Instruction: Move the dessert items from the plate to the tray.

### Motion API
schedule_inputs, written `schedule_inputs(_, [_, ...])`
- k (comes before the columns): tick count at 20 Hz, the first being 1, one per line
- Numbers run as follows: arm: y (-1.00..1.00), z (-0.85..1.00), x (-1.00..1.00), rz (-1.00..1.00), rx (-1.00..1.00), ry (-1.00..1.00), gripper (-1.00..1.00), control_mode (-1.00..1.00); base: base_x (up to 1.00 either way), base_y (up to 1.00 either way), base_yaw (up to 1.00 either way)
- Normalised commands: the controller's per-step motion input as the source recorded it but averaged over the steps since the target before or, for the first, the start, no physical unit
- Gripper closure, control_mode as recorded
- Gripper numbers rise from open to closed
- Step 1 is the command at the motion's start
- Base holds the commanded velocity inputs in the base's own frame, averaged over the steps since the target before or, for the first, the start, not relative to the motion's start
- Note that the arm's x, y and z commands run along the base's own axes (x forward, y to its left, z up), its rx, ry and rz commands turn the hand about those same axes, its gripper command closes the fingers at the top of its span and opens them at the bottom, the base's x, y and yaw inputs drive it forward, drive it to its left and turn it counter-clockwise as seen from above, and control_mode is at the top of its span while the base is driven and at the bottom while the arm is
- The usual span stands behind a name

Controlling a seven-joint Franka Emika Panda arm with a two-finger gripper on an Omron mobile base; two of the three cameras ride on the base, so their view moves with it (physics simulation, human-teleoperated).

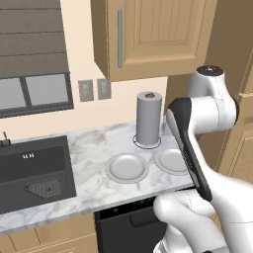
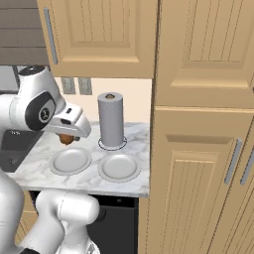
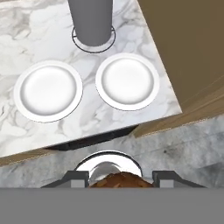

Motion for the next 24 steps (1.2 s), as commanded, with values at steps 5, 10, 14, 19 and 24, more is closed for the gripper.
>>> schedule_inputs(5, [0.00, 0.00, -0.33, 0.00, 0.00, -0.07, 1.00, -1.00, 0.00, 0.00, 0.00])
schedule_inputs(10, [0.05, 0.00, -0.02, 0.00, 0.00, 0.00, 1.00, -1.00, 0.00, 0.00, 0.00])
schedule_inputs(14, [0.17, 0.00, -0.09, 0.04, 0.00, 0.00, 1.00, -1.00, 0.00, 0.00, 0.00])
schedule_inputs(19, [0.39, 0.00, -0.11, 0.05, 0.00, 0.00, 1.00, 1.00, -0.07, 0.24, 0.02])
schedule_inputs(24, [0.00, 0.00, 0.00, 0.00, 0.00, 0.00, 1.00, 1.00, -0.16, 0.80, 0.04])
